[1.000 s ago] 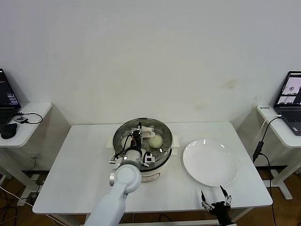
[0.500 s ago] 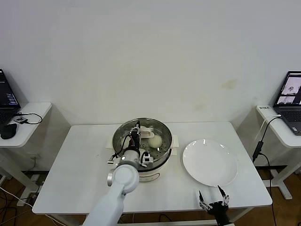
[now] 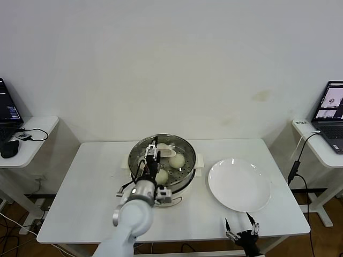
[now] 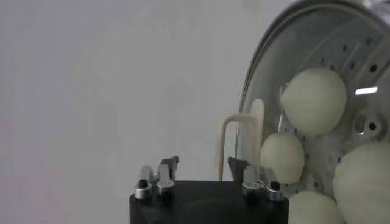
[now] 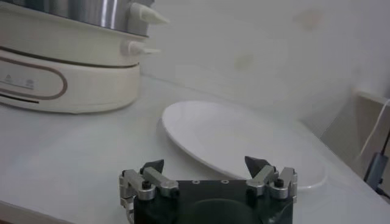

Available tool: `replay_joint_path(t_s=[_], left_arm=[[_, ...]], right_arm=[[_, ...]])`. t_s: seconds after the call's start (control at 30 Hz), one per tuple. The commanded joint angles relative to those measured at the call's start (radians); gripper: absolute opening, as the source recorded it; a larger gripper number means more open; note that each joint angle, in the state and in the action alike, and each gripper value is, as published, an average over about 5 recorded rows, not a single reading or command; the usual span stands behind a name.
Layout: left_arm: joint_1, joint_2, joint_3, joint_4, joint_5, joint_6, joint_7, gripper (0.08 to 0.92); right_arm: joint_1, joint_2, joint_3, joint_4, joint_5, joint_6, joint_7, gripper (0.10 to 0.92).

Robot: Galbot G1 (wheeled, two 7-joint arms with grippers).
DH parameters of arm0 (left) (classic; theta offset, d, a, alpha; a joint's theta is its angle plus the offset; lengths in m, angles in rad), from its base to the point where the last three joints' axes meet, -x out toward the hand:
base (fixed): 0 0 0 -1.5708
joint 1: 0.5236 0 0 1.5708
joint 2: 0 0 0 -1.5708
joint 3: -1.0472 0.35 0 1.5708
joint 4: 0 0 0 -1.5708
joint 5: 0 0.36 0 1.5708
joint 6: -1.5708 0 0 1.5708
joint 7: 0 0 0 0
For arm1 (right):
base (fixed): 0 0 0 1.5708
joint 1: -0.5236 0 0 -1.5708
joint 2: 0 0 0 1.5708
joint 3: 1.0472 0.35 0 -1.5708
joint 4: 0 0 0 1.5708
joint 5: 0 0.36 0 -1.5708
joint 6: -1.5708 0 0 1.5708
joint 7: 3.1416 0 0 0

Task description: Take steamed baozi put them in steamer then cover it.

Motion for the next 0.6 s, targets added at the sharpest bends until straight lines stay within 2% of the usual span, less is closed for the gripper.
replay_joint_path(t_s=[0.03, 0.13, 0.2, 0.33, 0.43, 0.6], left_arm=[[0.349, 0.113, -0.106, -0.367, -0.268, -0.046, -0.083, 0.780], [0.475, 0.176, -0.193, -0.402, -0.533, -0.117, -0.213, 0.816], [0.544, 0.204, -0.279, -0.387, -0.833, -0.219, -0.288, 0.821], [0.641, 0.189, -0.453, -0.291, -1.402, -0.465, -0.379, 0.823], [0.686, 0.173, -0.510, -0.239, -1.597, -0.500, -0.437, 0.823], [0.737, 0.161, -0.540, -0.187, -1.725, -0.558, -0.461, 0.823]], right_arm=[[-0.001, 0.000, -0.001, 0.001, -0.003, 0.001, 0.000, 0.823], [-0.005, 0.000, -0.006, 0.007, -0.002, 0.003, 0.000, 0.823], [-0.009, -0.002, -0.010, 0.014, 0.003, 0.007, 0.000, 0.823], [-0.024, -0.014, -0.024, 0.042, 0.030, 0.011, 0.007, 0.823], [-0.044, -0.036, -0.047, 0.078, 0.072, 0.003, 0.014, 0.823], [-0.080, -0.084, -0.091, 0.136, 0.153, -0.028, 0.022, 0.823]])
